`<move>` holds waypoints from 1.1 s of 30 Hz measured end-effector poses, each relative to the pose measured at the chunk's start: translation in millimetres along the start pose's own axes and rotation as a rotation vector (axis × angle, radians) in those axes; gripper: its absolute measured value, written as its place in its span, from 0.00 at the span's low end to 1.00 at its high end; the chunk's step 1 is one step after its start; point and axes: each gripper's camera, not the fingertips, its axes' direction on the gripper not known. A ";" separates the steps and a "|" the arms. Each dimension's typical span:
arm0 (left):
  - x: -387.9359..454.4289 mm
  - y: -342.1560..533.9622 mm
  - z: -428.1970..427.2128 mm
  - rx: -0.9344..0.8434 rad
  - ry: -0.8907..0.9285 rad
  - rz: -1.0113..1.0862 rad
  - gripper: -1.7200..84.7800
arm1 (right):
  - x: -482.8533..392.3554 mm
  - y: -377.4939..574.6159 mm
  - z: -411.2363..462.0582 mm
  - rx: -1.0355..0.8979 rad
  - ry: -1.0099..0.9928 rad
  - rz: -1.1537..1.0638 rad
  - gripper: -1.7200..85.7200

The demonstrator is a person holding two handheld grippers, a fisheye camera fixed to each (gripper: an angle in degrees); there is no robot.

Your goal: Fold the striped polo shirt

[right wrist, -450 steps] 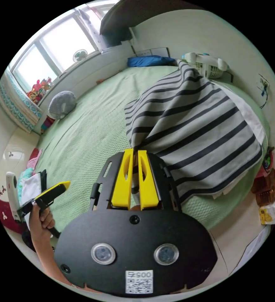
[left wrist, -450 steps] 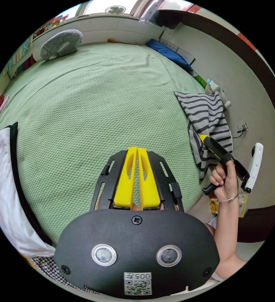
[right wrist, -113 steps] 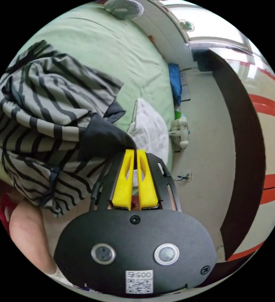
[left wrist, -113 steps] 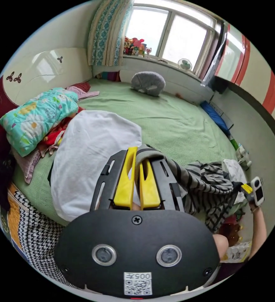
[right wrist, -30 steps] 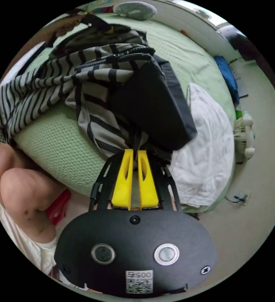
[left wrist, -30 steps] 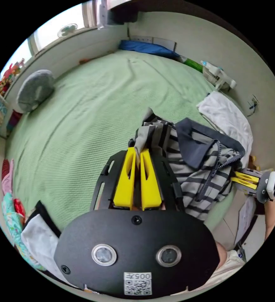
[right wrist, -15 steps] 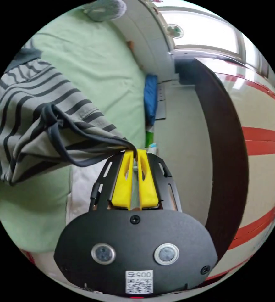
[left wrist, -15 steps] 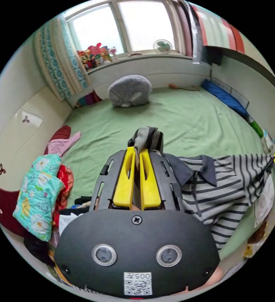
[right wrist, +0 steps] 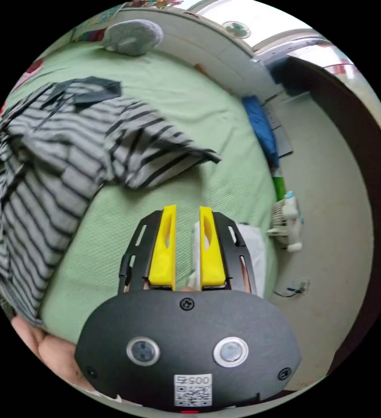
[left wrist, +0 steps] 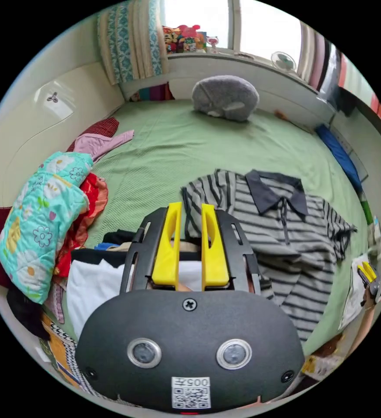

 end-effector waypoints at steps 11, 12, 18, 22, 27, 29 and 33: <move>61.5 195.5 -41.8 -0.183 0.282 0.537 0.17 | -57.9 191.9 -44.3 0.054 -0.445 -0.198 0.09; 63.2 211.3 -42.7 -0.203 0.298 0.554 0.18 | -64.7 207.2 -49.0 0.051 -0.462 -0.220 0.09; 72.5 243.5 -35.5 -0.266 0.287 0.630 0.19 | -74.1 255.2 -69.8 0.071 -0.499 -0.242 0.09; 76.2 258.6 -27.0 -0.264 0.289 0.634 0.16 | -73.2 270.6 -76.0 0.082 -0.527 -0.218 0.11; 52.0 273.7 -31.6 -0.302 0.178 0.571 0.04 | -73.3 281.5 -77.0 0.098 -0.614 -0.161 0.12; 29.3 274.5 -53.9 -0.237 0.195 0.531 0.03 | -75.9 281.7 -77.4 0.105 -0.604 -0.170 0.12; -50.9 281.5 -109.7 -0.081 0.266 0.338 0.03 | -81.9 277.9 -78.4 0.146 -0.567 -0.184 0.12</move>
